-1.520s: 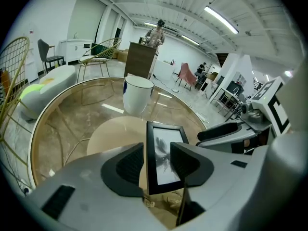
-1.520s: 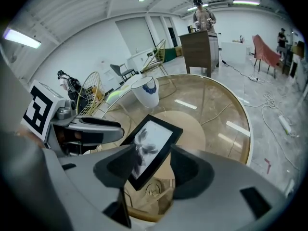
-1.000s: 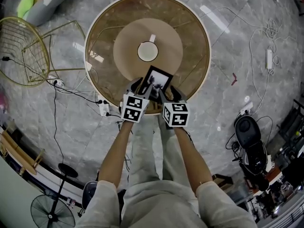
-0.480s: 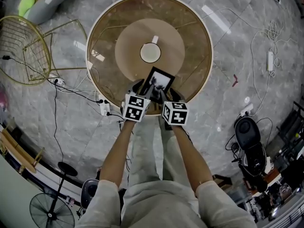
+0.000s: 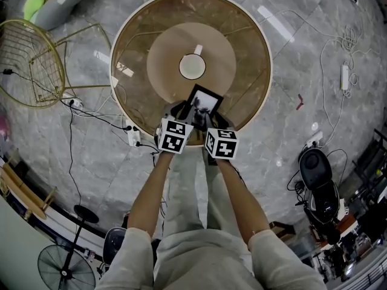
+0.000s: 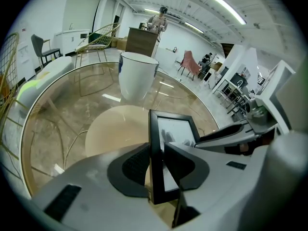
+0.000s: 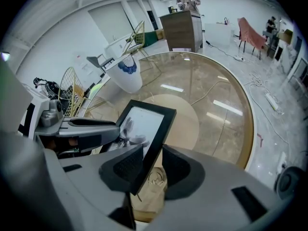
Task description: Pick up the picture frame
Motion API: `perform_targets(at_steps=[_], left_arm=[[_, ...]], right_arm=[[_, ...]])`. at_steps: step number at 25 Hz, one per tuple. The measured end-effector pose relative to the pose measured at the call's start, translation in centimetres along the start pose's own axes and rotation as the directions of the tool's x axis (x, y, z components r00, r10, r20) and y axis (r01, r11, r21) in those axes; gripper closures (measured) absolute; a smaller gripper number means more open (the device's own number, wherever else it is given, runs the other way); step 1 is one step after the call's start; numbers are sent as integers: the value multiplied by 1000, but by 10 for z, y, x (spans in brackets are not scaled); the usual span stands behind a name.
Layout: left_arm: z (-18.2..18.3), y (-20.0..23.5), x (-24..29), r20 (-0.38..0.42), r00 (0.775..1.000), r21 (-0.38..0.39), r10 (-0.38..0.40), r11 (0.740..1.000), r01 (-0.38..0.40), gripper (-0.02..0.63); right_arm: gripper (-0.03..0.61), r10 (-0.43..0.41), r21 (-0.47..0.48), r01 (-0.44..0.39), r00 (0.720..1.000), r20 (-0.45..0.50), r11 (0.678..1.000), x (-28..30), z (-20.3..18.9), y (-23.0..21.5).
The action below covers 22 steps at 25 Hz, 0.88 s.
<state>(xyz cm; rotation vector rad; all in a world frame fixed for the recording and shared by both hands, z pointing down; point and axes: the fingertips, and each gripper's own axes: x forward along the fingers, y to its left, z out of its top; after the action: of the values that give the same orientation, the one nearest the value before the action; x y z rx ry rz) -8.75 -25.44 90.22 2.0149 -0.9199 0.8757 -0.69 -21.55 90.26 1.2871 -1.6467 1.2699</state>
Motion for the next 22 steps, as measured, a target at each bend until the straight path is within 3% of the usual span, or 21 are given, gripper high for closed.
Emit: perform_targets(at_steps=[12, 22], left_arm=[[-4, 1, -1, 1, 1000, -12, 19, 1000, -19, 538], [-10, 0, -18, -6, 998, -89, 63, 994, -63, 543]], right_arm=[[474, -11, 40, 10, 1000, 18, 999, -2, 1, -1], [488, -15, -35, 16, 1000, 21, 999, -5, 5, 3]])
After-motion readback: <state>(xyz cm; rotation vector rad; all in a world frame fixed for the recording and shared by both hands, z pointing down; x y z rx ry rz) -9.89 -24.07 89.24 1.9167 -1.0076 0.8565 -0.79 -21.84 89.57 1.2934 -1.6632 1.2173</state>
